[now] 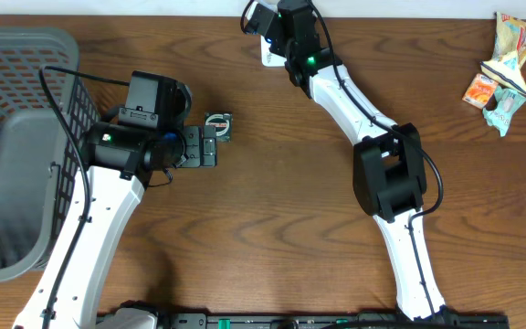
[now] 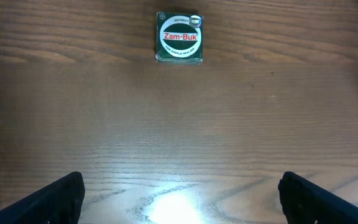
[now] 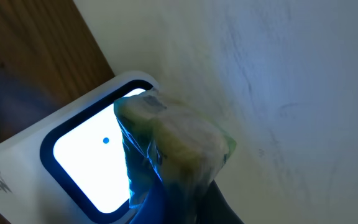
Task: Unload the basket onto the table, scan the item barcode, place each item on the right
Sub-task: 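Raise the tissue pack up under the white scanner, then carry the tissue pack to the far right corner and release it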
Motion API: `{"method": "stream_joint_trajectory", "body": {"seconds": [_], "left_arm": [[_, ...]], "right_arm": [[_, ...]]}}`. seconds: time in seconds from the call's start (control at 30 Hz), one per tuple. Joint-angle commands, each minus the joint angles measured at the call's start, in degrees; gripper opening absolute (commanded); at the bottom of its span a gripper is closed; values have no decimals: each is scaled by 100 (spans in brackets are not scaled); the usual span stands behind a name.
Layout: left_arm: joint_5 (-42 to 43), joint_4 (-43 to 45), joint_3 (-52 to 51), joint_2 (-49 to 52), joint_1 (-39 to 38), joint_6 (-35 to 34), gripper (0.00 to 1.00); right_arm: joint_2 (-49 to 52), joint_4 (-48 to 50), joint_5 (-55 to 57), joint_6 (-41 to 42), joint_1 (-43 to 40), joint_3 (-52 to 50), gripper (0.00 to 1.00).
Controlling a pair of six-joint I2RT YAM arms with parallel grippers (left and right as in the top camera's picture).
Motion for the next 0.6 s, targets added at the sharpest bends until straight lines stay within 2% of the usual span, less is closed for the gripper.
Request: {"method": "stream_joint_trajectory", "body": {"seconds": [0.0,0.2,0.57], "left_arm": [[-31,0,63,-37,7,35,98],[-31,0,63,-37,7,35,98],[-31,0,63,-37,7,35,98]], "right_arm": [[-46,-4,435,-76,-26,98,1],[-546,-518,647,437,-442,98,1],[-994,-2815,1679,2092,-2052,96,1]]}}
